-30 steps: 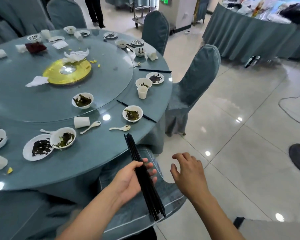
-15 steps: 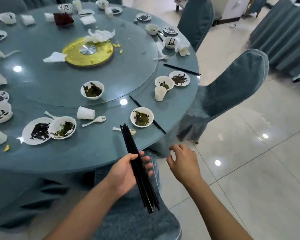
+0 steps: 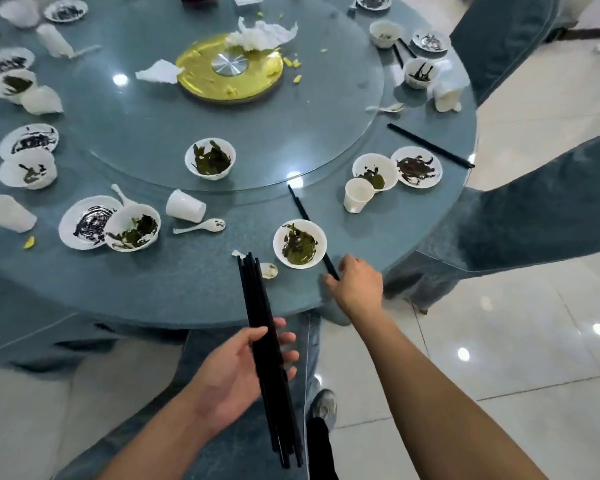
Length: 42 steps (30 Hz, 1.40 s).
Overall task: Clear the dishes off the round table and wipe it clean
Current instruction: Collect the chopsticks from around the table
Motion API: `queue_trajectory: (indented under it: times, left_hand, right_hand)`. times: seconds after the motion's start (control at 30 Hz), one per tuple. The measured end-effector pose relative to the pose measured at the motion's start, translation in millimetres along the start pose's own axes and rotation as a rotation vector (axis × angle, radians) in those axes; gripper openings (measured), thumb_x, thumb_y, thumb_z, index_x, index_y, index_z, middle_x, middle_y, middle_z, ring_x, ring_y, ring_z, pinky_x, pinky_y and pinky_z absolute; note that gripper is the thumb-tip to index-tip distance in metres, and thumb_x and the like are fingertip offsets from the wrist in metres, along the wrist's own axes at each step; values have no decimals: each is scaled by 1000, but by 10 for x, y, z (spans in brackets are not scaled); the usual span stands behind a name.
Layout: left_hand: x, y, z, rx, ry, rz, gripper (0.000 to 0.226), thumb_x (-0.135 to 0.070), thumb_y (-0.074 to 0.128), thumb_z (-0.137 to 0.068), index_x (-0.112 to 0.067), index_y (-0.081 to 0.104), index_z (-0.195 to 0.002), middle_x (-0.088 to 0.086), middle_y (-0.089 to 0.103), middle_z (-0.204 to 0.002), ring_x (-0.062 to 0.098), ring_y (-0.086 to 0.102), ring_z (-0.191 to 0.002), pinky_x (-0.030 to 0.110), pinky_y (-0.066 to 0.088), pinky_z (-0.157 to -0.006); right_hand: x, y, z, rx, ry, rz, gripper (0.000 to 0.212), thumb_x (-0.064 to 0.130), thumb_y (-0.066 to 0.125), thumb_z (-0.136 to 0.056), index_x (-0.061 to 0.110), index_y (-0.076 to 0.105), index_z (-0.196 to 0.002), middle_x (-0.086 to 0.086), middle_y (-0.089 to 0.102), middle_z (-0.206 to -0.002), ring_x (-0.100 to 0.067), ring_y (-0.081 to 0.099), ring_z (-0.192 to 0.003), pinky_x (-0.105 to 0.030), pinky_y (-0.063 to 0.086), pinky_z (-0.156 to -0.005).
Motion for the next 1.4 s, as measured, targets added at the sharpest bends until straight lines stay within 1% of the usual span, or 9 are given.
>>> queue_trajectory:
  times: [0.1,0.23,0.5,0.73,0.93,1.03,1.1,1.2,1.4]
  left_hand:
    - [41,25,-22,-15,38,52,37,-18,47,-97,-3,62,-128,19,66,-106,33,65,-87,48,54,-82]
    - [97,60,-23,-51,71,64,38,-19,47,-98,-3,60,-130,19,66,-108,34,66,-89,49,57,-80]
    - [203,225,-87,-108,124,112,37,-17,46,-98,-2,61,-128,19,67,-107,33,65,-89,49,55,-83]
    - [273,199,-50,-100,153,125,37,-18,47,-97,-3,60,-127,18,66,-106,33,63,-89,48,54,-83]
    - [265,140,-18,-87,128,85,31,-17,47,-97,-4,61,-121,18,68,-103,32,65,-86,49,51,-85]
    - [263,207,-18,-52,130,72,29,-17,49,-94,-5,61,-117,17,69,-101,31,66,-86,49,50,-87]
    - [295,269,-37,-30,119,64,24,-16,46,-98,-6,62,-113,16,69,-99,31,65,-86,48,49,-86]
    - [380,395,-111,-19,91,49,22,-15,43,-101,-7,63,-107,15,68,-96,31,66,-82,46,48,-83]
    - [614,729,-244,-4,68,-11,21,-11,43,-97,-7,63,-103,15,69,-96,32,66,-85,46,51,-84]
  right_hand:
    - [65,121,-230,1,-17,55,46,55,59,-86,15,56,-108,-7,63,-112,-31,58,-107,-42,40,-89]
    - [34,221,-360,34,5,-3,33,38,53,-96,10,55,-115,-11,62,-120,-33,56,-112,-42,39,-92]
    - [-241,245,-303,71,128,-68,22,23,53,-90,14,58,-109,-9,66,-112,-33,61,-108,-41,40,-94]
    - [-335,202,-245,40,120,4,19,30,53,-87,14,65,-90,-6,69,-90,-31,64,-92,-40,38,-86]
    - [-448,-79,319,40,162,-169,18,31,56,-93,18,68,-88,-3,70,-88,-30,64,-94,-38,36,-86]
    - [-538,-256,794,19,164,-333,13,35,62,-92,24,68,-90,4,71,-89,-25,66,-93,-37,47,-90]
    - [-559,-366,1140,28,149,-465,13,33,68,-89,22,66,-83,7,70,-77,-18,66,-80,-33,52,-79]
    - [-530,-539,1651,63,124,-628,14,27,72,-87,21,65,-77,4,66,-64,-7,59,-58,-23,46,-59]
    - [-592,-846,2257,165,50,-707,13,23,74,-86,17,68,-76,6,60,-60,-3,48,-53,-20,42,-56]
Point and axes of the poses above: each hand's wrist, its own z-axis away from the middle knuckle, its own y-axis out of the palm, x = y × z, the point moved 3 cm from there along -z, towards the middle knuckle
